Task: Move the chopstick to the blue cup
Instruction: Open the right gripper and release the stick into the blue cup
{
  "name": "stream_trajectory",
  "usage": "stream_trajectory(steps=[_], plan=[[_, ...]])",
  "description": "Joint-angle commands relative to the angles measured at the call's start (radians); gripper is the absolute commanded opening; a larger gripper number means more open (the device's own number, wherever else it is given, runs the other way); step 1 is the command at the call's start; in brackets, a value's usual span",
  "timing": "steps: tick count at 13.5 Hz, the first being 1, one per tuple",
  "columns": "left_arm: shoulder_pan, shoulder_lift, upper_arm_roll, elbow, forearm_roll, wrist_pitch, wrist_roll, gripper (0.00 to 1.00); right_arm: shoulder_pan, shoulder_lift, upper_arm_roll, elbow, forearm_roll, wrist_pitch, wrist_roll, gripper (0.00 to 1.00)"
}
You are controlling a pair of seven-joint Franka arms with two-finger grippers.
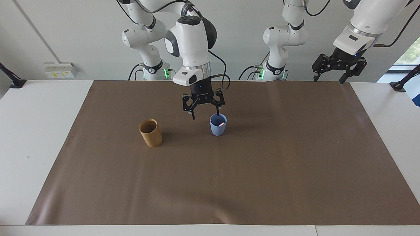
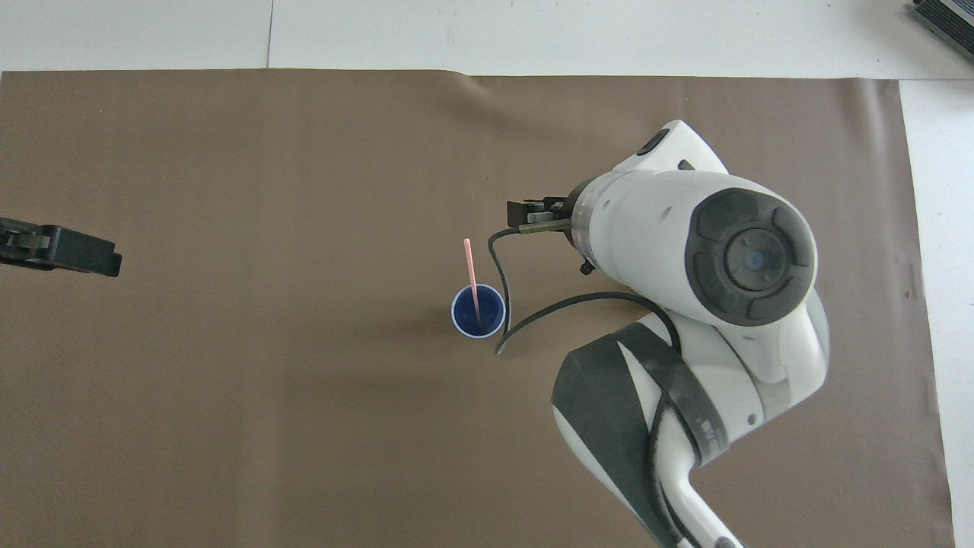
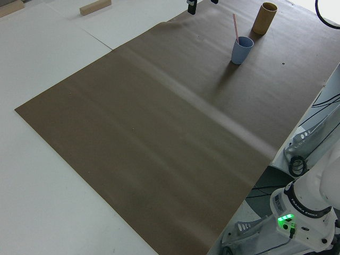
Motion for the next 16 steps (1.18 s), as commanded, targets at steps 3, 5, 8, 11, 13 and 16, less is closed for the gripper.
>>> stream_trajectory(steps=[3,5,8,11,13,16], plan=[[0.014,-0.015,-0.01,0.009,0.016,-0.044,0.019,1.0,-0.132,-0.088,0.012,0.021,0.03,-0.205,-0.01,1.0],[0.011,-0.013,-0.012,0.009,0.018,-0.037,0.019,1.0,-0.185,-0.12,0.012,0.022,0.072,-0.268,-0.011,1.0],[0.006,-0.01,-0.012,0.015,0.033,-0.034,0.022,1.0,-0.241,-0.122,0.01,0.073,0.072,-0.437,-0.057,1.0],[0.013,-0.009,-0.012,0.016,0.032,-0.031,0.071,1.0,-0.31,-0.129,0.01,0.076,0.074,-0.527,-0.154,1.0],[0.013,-0.009,-0.012,0.016,0.028,-0.027,0.068,1.0,-0.335,-0.129,0.009,0.103,0.078,-0.589,-0.163,1.0],[0.013,-0.01,-0.014,0.013,0.027,-0.027,0.068,1.0,-0.387,-0.131,0.01,0.136,0.094,-0.656,-0.204,1.0]])
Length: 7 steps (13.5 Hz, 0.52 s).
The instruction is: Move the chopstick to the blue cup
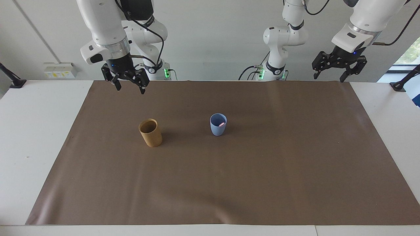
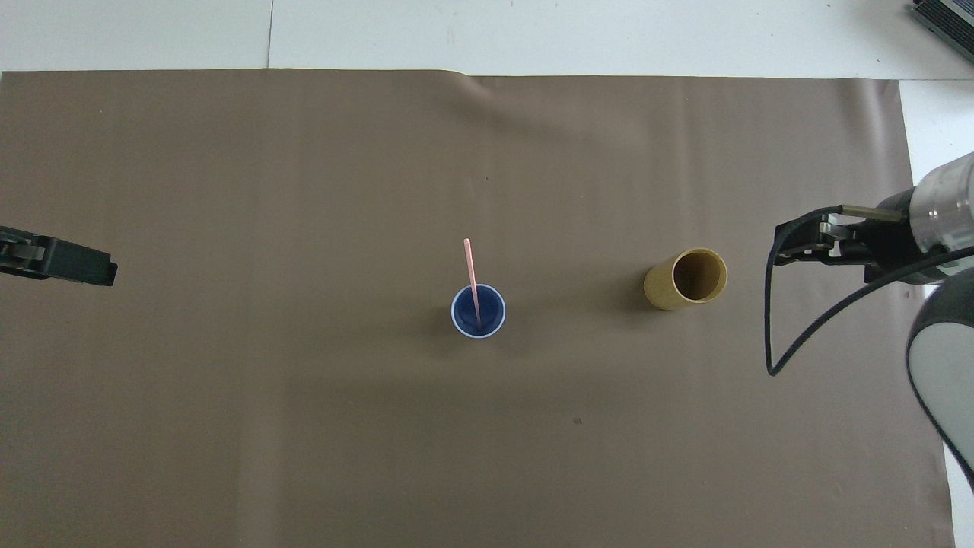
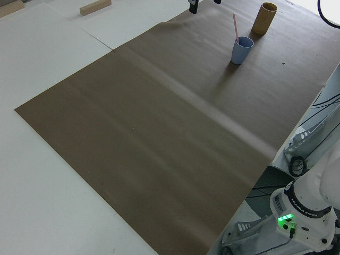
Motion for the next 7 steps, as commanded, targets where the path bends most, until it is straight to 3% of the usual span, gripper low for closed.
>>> stream_trajectory(steps=[1,4,7], plan=[[0.013,-0.004,-0.01,0.01,0.014,-0.009,0.018,1.0,-0.062,-0.002,0.011,0.035,0.056,-0.054,-0.06,1.0],[0.014,-0.005,-0.01,0.007,0.011,-0.008,0.012,1.0,-0.089,0.0,0.011,0.076,0.039,-0.084,-0.069,1.0],[0.014,-0.005,-0.01,0.005,0.011,-0.008,0.012,1.0,-0.097,-0.005,0.012,0.089,-0.03,-0.103,-0.197,1.0]])
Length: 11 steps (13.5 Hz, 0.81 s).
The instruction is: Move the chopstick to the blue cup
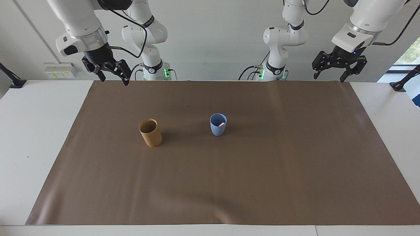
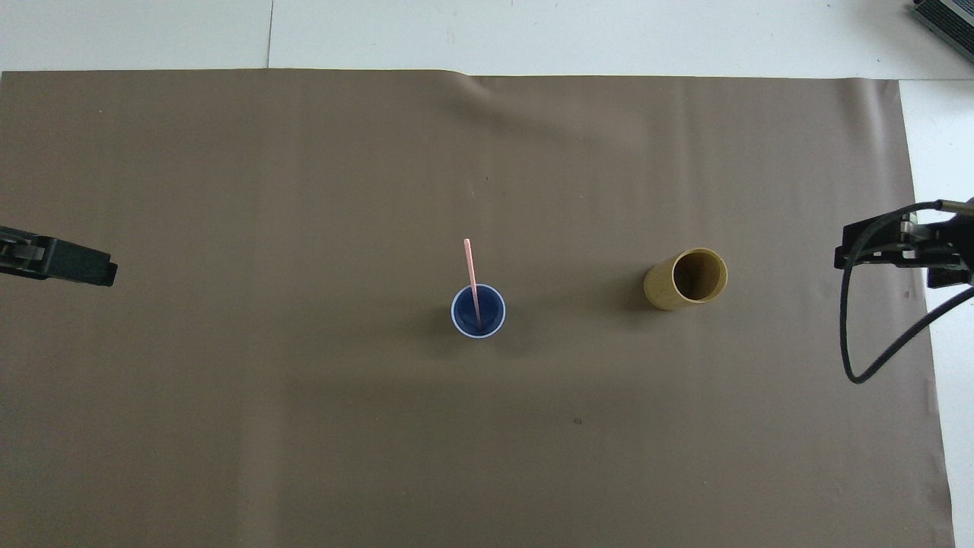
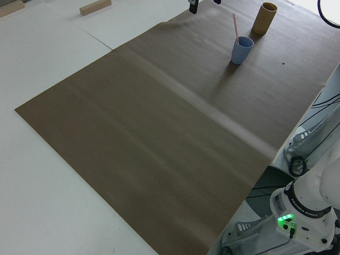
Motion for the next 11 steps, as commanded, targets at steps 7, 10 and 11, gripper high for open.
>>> stream_trajectory(steps=[7,10,11], plan=[[0.013,-0.007,-0.01,0.004,0.008,-0.008,0.011,1.0,-0.008,-0.056,0.016,-0.062,-0.024,0.012,-0.101,1.0],[0.013,-0.007,-0.01,0.004,0.008,-0.008,0.011,1.0,-0.014,-0.056,0.016,-0.063,-0.041,0.03,-0.125,1.0],[0.013,-0.007,-0.01,0.004,0.008,-0.008,0.011,1.0,-0.015,-0.058,0.016,-0.068,-0.041,0.027,-0.125,1.0]])
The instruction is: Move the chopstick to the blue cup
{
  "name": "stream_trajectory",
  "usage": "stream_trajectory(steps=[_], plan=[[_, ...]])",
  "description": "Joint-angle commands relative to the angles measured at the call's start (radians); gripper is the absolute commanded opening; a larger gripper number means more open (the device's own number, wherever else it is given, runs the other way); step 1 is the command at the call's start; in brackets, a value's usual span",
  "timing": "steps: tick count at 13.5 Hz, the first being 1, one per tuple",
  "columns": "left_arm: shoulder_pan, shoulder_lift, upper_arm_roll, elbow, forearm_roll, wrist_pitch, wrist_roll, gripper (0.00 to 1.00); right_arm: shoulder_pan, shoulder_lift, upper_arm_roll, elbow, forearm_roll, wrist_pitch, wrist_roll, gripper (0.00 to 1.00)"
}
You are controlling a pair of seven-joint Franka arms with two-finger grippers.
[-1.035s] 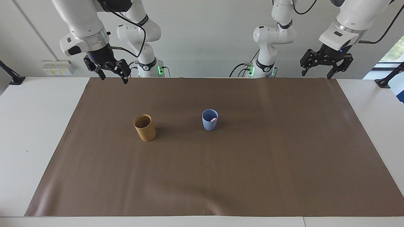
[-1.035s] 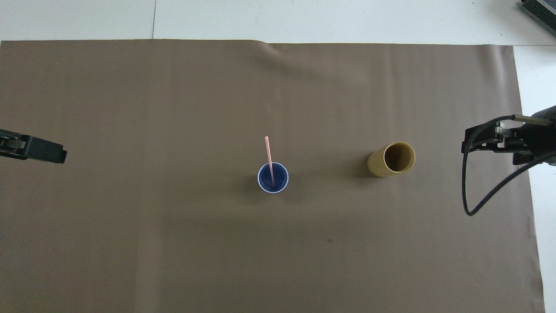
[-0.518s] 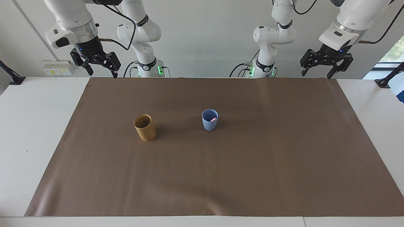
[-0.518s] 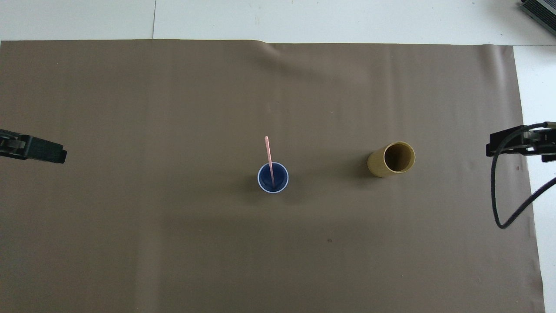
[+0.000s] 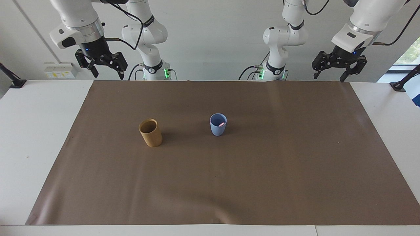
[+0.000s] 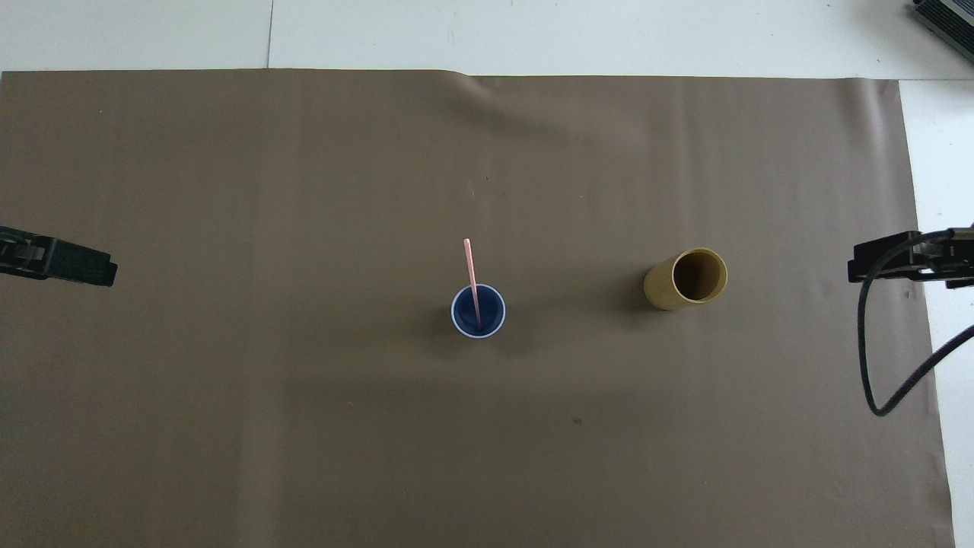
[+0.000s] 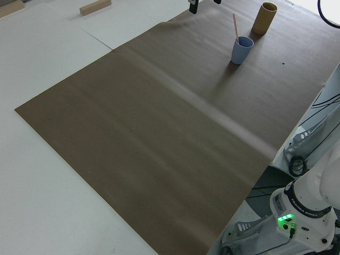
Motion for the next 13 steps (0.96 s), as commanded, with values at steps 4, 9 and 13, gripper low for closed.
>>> stream_trajectory(steps=[4,9,13], plan=[[0.013,-0.007,-0.01,0.004,0.008,-0.009,0.011,1.0,-0.017,-0.041,0.007,-0.059,-0.012,0.026,-0.028,1.0],[0.013,-0.007,-0.01,0.004,0.008,-0.009,0.01,1.0,-0.018,-0.037,0.005,-0.051,0.003,0.021,-0.02,1.0],[0.014,-0.007,-0.01,0.004,0.008,-0.009,0.01,1.0,-0.018,-0.037,0.005,-0.05,0.003,0.023,-0.02,1.0]])
